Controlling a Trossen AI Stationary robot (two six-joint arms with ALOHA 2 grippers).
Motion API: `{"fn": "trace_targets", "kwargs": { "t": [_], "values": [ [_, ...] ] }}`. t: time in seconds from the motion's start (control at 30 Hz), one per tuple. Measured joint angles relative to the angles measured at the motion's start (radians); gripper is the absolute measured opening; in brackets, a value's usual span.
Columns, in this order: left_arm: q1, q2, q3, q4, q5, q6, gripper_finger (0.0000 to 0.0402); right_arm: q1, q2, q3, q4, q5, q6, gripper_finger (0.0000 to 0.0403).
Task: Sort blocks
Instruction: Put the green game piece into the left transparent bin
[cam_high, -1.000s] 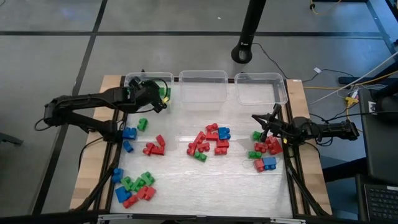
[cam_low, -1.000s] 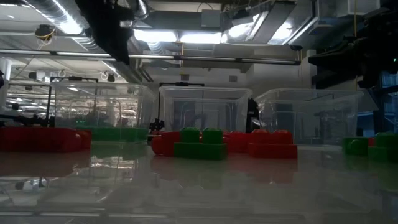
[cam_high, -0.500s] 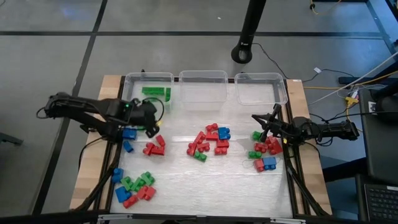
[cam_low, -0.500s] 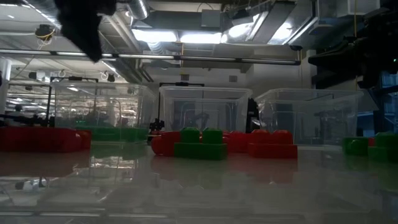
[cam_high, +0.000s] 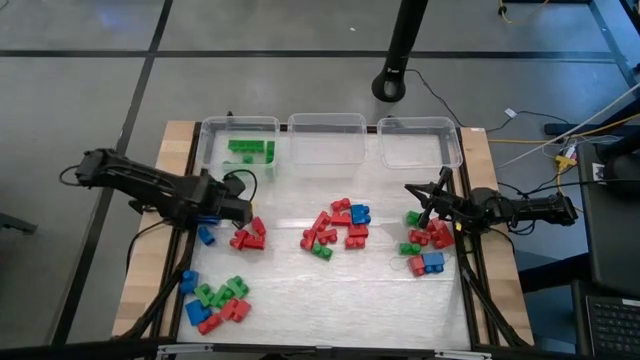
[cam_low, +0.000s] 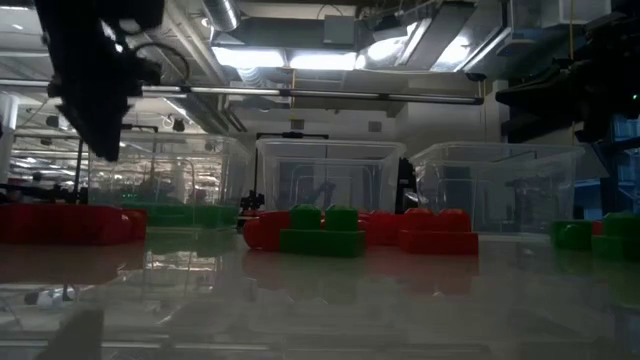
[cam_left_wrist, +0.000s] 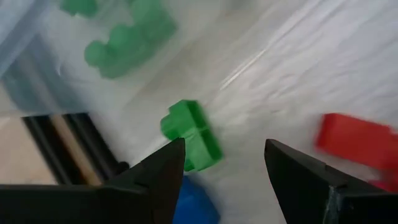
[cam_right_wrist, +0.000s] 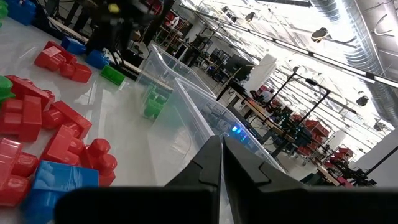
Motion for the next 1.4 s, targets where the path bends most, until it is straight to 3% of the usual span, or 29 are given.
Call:
{"fn": "trace_targets", "kwargs": {
  "t": [0.23, 0.5, 1.13, 1.4],
  "values": [
    [0.05, 0.161, -0.012, -0.054, 0.006, -0.125, 0.021, 0.0, 0.0, 0.0, 0.0, 0.0, 0.0, 0.0019],
    [0.067, 0.28, -0.012, -0.036, 0.043, -0.16, 0.021, 0.0, 0.0, 0.0, -0.001, 0.0, 0.0, 0.0019],
    [0.076, 0.396, -0.072, 0.014, 0.001, -0.195, 0.0208, 0.0, 0.0, 0.0, 0.0, 0.0, 0.0, 0.0019],
    [0.076, 0.396, -0.111, 0.043, -0.008, -0.176, 0.0138, 0.0, 0.0, 0.0, 0.0, 0.0, 0.0, 0.0019]
  ]
}}
